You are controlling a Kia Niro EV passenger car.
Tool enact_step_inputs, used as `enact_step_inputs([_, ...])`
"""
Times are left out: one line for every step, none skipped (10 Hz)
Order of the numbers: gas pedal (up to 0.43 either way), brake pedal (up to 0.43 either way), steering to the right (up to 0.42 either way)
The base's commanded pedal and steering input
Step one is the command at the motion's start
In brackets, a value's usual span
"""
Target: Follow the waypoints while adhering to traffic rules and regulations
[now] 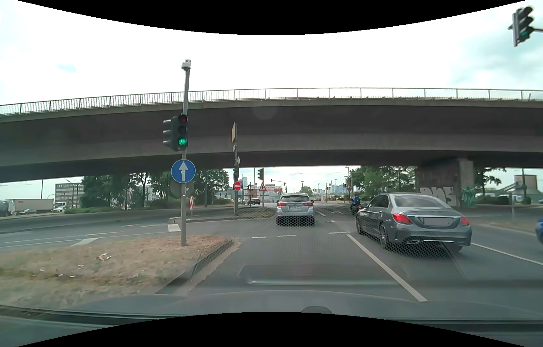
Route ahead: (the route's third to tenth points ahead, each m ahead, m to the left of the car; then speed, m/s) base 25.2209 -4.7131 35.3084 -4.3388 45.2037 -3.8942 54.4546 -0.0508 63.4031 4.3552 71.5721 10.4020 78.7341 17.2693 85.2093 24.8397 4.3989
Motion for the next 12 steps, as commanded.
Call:
enact_step_inputs([0.35,0.0,0.002])
enact_step_inputs([0.35,0.0,0.003])
enact_step_inputs([0.35,0.0,0.004])
enact_step_inputs([0.35,0.0,0.006])
enact_step_inputs([0.35,0.0,0.009])
enact_step_inputs([0.35,0.0,0.01])
enact_step_inputs([0.339,0.0,0.01])
enact_step_inputs([0.339,0.0,0.01])
enact_step_inputs([0.339,0.0,0.01])
enact_step_inputs([0.339,0.0,0.01])
enact_step_inputs([0.339,0.0,0.009])
enact_step_inputs([0.319,0.0,0.009])
